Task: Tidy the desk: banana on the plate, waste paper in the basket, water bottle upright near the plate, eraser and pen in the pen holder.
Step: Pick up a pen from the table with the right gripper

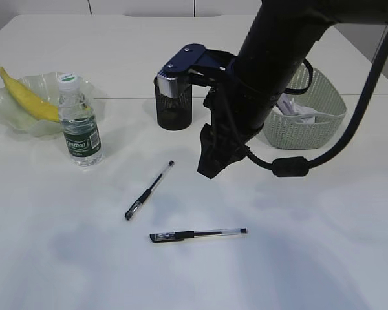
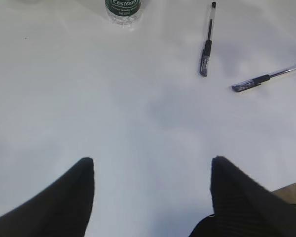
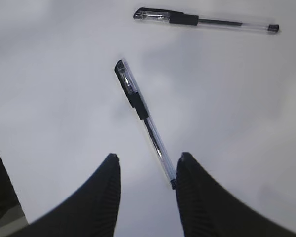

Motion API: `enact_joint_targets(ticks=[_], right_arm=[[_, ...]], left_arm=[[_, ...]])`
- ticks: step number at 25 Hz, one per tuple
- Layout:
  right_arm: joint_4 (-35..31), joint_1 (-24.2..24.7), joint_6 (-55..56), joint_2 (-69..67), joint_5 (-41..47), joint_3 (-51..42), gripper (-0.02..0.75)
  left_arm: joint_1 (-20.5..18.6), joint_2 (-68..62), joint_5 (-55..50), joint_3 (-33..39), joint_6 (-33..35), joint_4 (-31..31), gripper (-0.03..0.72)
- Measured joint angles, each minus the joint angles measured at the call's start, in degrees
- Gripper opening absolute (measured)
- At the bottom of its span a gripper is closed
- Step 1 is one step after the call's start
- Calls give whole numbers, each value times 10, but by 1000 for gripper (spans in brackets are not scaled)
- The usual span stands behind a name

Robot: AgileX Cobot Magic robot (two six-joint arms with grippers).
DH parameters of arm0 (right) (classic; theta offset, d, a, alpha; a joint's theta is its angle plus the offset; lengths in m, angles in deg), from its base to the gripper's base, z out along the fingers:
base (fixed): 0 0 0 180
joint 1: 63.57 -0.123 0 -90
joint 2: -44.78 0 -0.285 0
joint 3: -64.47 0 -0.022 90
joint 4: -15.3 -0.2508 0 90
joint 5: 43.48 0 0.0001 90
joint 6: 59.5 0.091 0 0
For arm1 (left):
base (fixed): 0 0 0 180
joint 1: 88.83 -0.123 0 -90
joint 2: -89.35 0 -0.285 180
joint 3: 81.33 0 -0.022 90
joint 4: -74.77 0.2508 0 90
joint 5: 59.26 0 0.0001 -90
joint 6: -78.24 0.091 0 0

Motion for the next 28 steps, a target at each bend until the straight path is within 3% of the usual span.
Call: enact_joint_targets(ticks=[11, 17, 28], right_arm=[[-21, 0, -250, -1, -33, 0, 283], [-49, -7, -285, -47, -33, 0, 283], [-35, -38, -297, -137, -33, 15, 283]], left_arm=[[0, 0, 1, 0, 0, 0, 519], [0, 0, 8, 0, 0, 0, 519], [0, 0, 14, 0, 0, 0, 518]])
